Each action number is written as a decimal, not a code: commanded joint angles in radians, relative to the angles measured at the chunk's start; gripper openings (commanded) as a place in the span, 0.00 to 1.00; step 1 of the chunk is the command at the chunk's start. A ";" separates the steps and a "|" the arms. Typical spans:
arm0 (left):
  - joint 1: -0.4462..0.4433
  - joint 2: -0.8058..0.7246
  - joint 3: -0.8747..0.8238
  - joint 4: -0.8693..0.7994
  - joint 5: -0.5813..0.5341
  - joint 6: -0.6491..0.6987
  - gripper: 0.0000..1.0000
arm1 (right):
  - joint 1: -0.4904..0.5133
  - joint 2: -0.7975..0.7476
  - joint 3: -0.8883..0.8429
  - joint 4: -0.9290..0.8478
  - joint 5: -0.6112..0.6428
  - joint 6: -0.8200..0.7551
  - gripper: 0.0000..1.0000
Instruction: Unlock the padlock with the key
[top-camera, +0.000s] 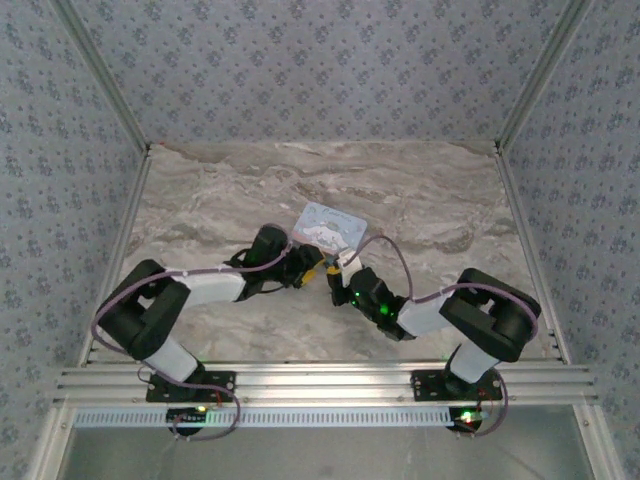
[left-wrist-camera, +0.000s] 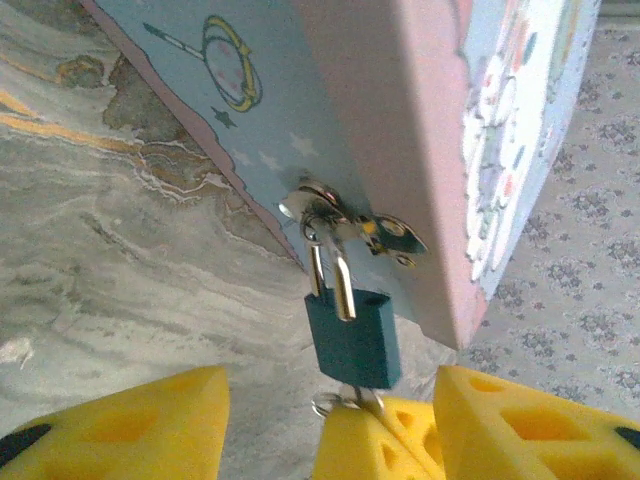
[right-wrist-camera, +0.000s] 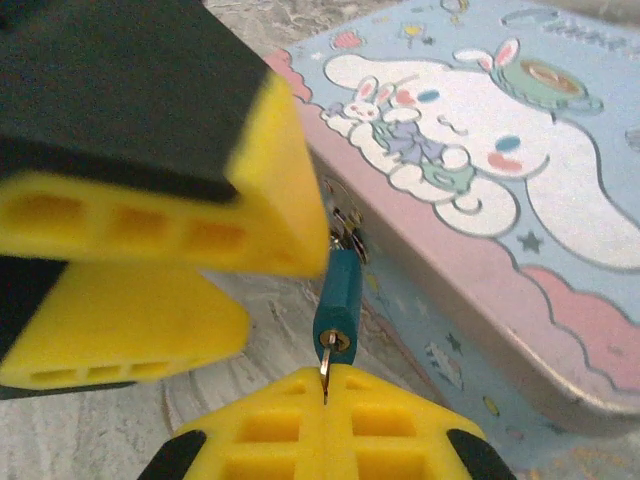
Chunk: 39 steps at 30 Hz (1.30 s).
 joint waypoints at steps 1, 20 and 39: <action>0.027 -0.067 0.016 -0.104 -0.027 0.073 0.62 | -0.023 -0.016 -0.030 0.021 -0.059 0.170 0.00; 0.254 0.036 0.385 -0.514 0.040 0.603 0.82 | -0.128 -0.005 -0.060 0.048 -0.314 0.619 0.00; 0.243 0.417 0.732 -0.716 0.150 0.777 0.75 | -0.160 0.014 -0.060 0.004 -0.357 0.649 0.05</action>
